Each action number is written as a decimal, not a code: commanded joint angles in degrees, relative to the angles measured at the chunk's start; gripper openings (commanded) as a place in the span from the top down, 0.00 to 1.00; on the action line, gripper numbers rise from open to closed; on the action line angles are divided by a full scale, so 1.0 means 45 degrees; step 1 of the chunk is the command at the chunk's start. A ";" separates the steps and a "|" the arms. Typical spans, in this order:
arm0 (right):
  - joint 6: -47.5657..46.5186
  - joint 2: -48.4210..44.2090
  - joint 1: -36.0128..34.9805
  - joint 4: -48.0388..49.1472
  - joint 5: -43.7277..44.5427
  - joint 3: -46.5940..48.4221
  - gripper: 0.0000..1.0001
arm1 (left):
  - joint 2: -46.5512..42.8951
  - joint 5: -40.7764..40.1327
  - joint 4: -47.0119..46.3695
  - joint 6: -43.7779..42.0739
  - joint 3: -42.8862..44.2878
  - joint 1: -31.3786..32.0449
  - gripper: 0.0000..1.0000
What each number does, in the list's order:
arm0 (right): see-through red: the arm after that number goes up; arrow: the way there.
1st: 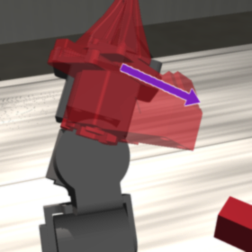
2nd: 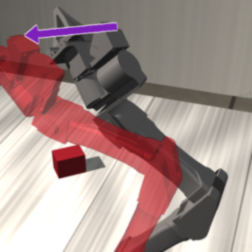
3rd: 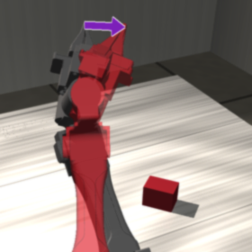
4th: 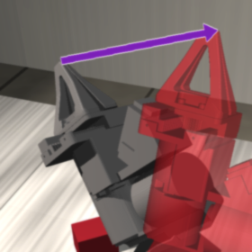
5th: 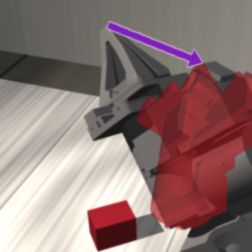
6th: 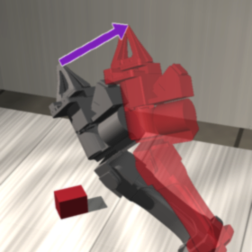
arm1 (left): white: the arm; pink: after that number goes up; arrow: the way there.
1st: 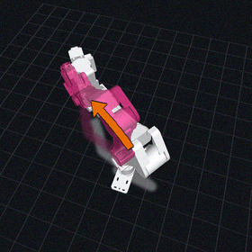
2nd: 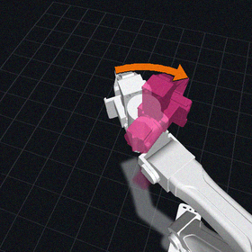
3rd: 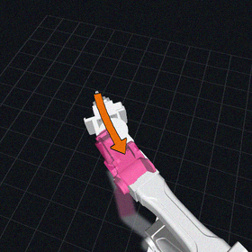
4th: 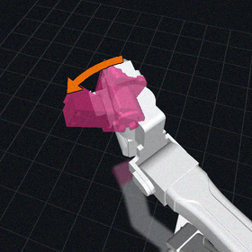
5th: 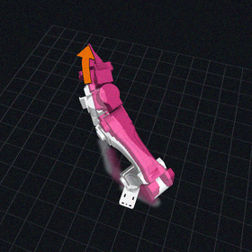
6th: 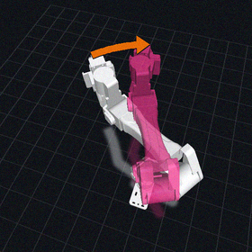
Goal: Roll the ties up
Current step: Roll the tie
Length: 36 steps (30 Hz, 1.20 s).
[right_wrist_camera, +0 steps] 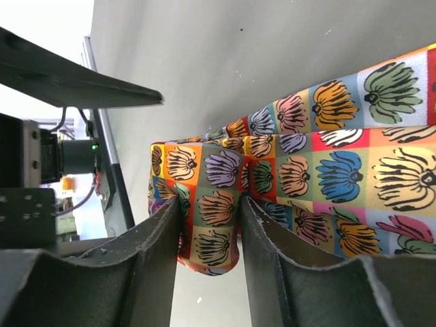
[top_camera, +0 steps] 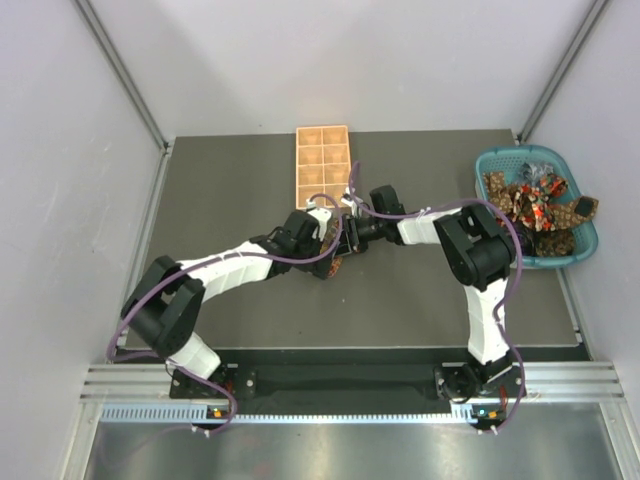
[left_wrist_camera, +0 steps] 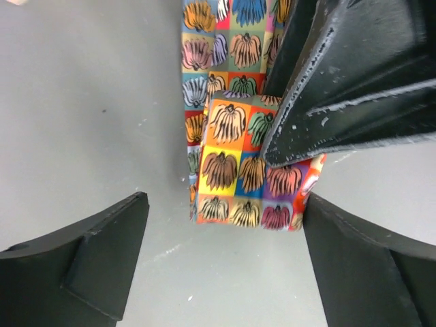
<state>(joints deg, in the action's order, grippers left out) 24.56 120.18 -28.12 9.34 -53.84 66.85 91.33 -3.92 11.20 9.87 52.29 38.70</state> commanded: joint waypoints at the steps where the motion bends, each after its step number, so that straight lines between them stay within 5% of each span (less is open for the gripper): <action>1: -0.0262 0.0364 -0.0274 0.0209 0.0344 0.0106 0.61 | -0.1211 0.0032 -0.1531 -0.0259 -0.0604 -0.0123 0.01; 19: -0.0301 0.0559 -0.0431 0.0111 0.0500 0.0008 0.69 | 0.0622 0.1712 -0.1453 -0.1430 0.0176 -0.0103 0.05; 30: -0.0574 0.0305 -0.0431 -0.0201 0.1086 -0.0207 0.71 | 0.1560 0.1382 -0.0733 -0.1725 0.0723 -0.0084 0.38; 36: -0.0594 -0.0124 -0.0295 -0.0143 0.1631 -0.0402 0.57 | 0.2087 0.0989 0.1043 -0.1257 0.1543 -0.0064 0.50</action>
<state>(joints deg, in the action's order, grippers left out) 24.82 120.60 -28.47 9.85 -52.10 66.74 99.26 2.61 11.20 3.25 56.64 38.52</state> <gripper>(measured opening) 0.406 0.530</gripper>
